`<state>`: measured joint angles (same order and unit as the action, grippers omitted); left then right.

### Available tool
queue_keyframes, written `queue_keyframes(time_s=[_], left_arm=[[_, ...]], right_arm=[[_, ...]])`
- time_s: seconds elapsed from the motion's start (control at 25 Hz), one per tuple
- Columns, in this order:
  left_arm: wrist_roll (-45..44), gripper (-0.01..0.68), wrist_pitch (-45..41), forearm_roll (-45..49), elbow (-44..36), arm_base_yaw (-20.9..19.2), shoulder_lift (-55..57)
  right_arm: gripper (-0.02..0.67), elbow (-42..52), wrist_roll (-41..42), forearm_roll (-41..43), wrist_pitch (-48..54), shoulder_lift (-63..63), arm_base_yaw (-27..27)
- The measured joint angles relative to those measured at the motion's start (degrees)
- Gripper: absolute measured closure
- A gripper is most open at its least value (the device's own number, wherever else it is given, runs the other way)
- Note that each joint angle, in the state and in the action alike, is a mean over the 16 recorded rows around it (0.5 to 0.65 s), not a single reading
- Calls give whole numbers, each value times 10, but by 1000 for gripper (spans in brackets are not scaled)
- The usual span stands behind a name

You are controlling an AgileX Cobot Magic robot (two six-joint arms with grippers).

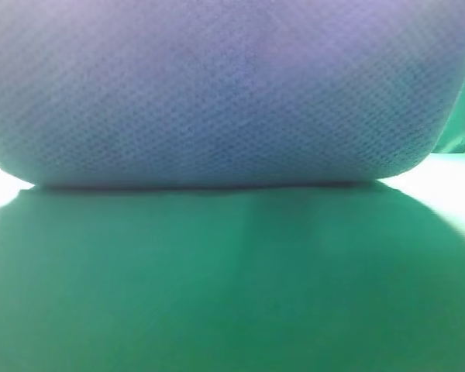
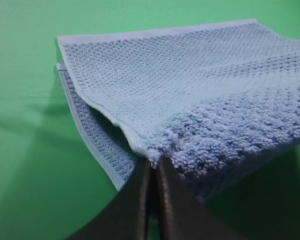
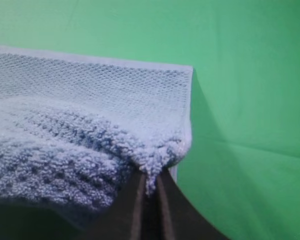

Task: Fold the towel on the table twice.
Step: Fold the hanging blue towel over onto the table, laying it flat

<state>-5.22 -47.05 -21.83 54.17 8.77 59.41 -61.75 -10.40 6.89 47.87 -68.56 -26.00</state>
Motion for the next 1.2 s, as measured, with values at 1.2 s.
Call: queue_keyframes(time_s=[1.2], left_arm=[[-33,673,89,-62,-115,0,73]], right_arm=[[649,147,8,-58,-46,-10,5]])
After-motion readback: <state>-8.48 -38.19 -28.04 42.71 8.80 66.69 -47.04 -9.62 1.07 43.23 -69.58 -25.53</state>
